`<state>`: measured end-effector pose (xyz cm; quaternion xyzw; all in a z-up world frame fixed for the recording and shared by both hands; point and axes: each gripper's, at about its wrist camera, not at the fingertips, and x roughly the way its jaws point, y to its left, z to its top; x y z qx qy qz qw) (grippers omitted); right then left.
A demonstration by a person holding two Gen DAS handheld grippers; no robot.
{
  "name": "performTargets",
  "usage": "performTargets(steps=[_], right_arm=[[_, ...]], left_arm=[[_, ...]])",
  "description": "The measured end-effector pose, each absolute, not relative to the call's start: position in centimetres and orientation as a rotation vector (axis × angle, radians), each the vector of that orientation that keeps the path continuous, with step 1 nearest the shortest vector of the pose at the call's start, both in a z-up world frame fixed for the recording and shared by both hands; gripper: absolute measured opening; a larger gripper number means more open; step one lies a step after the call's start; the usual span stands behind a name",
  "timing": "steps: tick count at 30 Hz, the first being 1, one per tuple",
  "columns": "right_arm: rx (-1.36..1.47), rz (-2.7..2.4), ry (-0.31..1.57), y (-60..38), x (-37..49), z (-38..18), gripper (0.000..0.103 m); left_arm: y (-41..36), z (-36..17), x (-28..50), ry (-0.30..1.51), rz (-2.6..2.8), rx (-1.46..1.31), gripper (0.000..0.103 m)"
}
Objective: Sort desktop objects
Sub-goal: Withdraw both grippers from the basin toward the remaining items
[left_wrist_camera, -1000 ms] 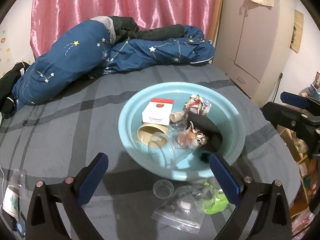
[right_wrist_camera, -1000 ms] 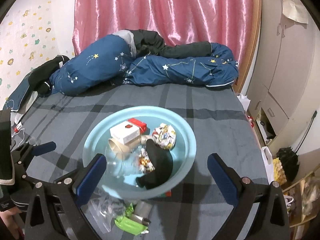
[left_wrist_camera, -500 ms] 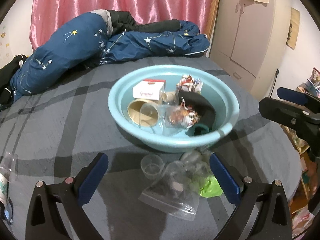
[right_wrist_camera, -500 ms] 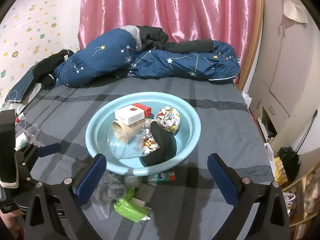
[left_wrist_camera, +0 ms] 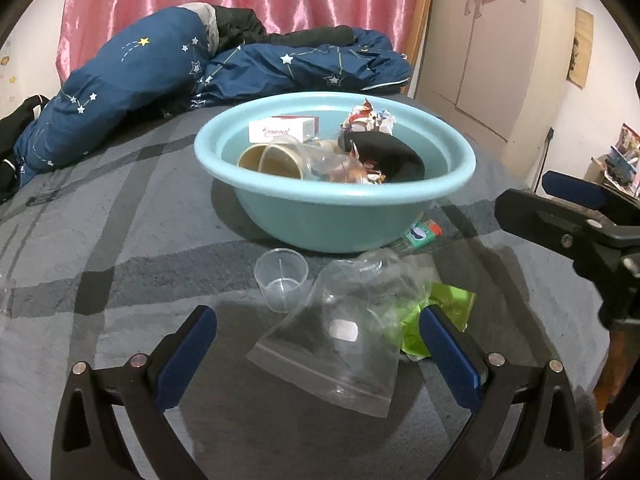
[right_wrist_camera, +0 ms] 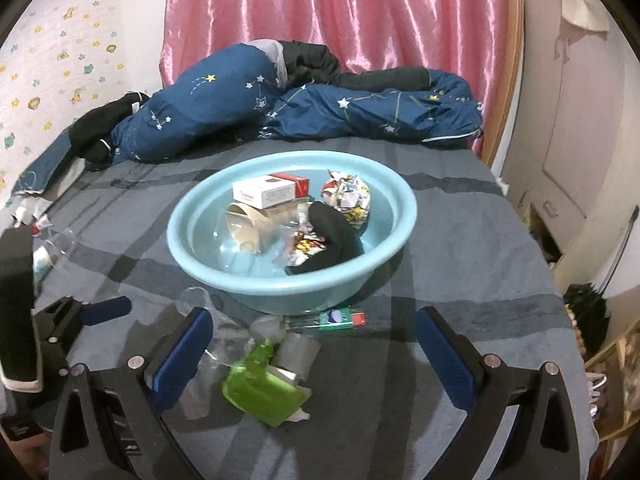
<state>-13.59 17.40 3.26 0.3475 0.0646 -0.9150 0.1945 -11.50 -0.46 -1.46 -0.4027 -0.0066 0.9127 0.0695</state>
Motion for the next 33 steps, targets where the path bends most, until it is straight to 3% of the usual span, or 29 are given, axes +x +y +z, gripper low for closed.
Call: performTargets(steps=[10, 20, 33], right_arm=[[0.83, -2.62, 0.187, 18.0, -11.5, 0.5, 0.103], [0.877, -2.581, 0.211, 17.5, -11.2, -2.7, 0.103], [0.866, -2.583, 0.195, 17.7, -11.6, -2.3, 0.103]], left_arm=[[-0.3, -3.3, -10.6, -0.044, 2.777, -1.12, 0.103], [0.1, -5.1, -10.9, -0.065, 2.78, -1.124, 0.103], [-0.4, -5.1, -11.3, -0.122, 2.792, -1.086, 0.103]])
